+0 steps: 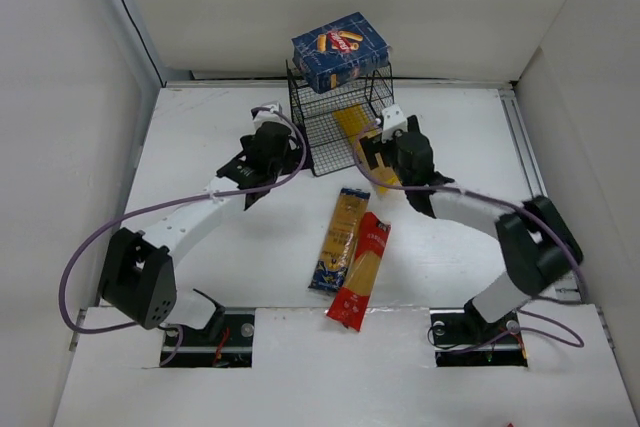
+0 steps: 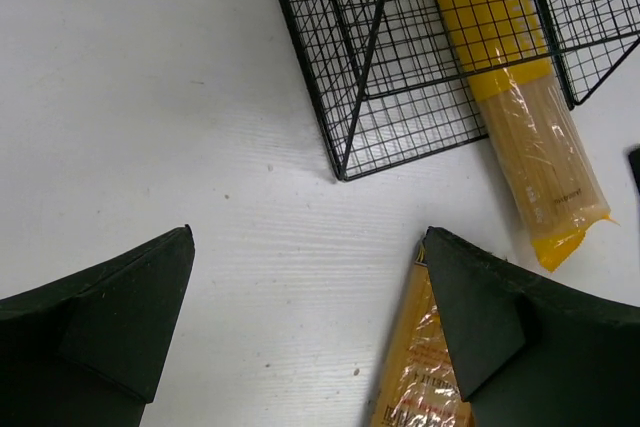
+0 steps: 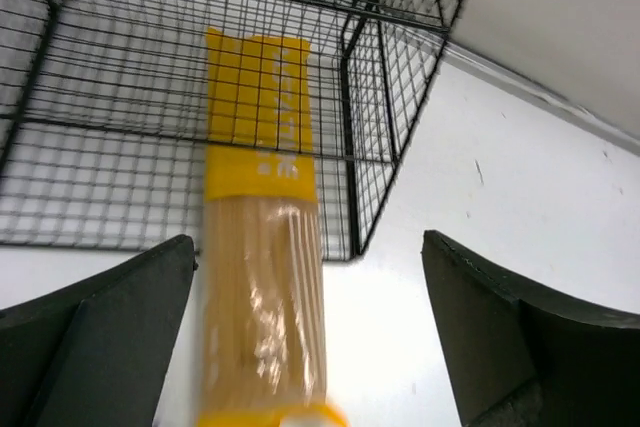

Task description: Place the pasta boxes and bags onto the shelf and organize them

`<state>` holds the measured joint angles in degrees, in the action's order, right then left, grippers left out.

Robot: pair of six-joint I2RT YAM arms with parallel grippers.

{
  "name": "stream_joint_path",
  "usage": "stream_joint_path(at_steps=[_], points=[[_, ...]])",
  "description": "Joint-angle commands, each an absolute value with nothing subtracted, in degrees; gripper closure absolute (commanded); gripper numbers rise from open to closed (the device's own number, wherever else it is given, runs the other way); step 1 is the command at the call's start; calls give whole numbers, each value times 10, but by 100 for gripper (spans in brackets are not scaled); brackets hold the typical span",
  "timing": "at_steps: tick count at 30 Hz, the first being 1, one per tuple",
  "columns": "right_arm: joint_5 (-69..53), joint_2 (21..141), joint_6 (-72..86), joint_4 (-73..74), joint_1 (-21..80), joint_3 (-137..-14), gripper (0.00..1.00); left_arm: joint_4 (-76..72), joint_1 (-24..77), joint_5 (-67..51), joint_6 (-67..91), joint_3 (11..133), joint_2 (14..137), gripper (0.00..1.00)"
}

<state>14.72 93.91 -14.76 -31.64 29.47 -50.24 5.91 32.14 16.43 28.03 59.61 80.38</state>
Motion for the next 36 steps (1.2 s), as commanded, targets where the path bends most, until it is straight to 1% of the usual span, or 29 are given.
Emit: stream_joint_path(at_steps=[1,2,3,5,6,7,10,12,15,16,17,20,23,24,27,30,34,36], points=[[199,812,-49,-181,338,-460,1,76,319,159,299,567,749,0],[206,786,-22,-138,372,-453,1,76,319,159,308,559,741,0],[211,743,28,-61,393,-440,1,76,319,159,308,551,732,0],[247,712,83,7,437,-433,1,76,319,151,323,529,708,0],[256,702,110,75,476,-432,1,82,319,151,332,523,701,0],[261,696,175,113,492,-432,1,82,319,151,337,518,690,0],[252,696,259,195,546,-426,1,99,351,174,355,504,677,0],[246,702,299,211,594,-421,1,112,362,179,362,498,671,0],[238,730,370,242,636,-416,1,133,362,174,374,493,661,0],[247,738,387,256,666,-423,1,134,362,174,380,493,653,0],[253,756,431,292,680,-430,1,139,367,166,380,493,648,0],[267,776,489,331,726,-430,1,144,373,166,374,487,621,0],[242,783,523,299,745,-391,1,144,373,166,361,482,593,0],[235,776,539,271,754,-367,1,144,373,166,361,482,588,0],[223,749,554,246,760,-332,1,138,378,160,361,475,576,0],[208,730,554,246,760,-314,1,138,378,160,361,475,576,0],[195,699,569,298,760,-289,1,138,378,160,367,470,576,0],[211,684,570,325,760,-284,6,138,378,160,367,470,576,0]])
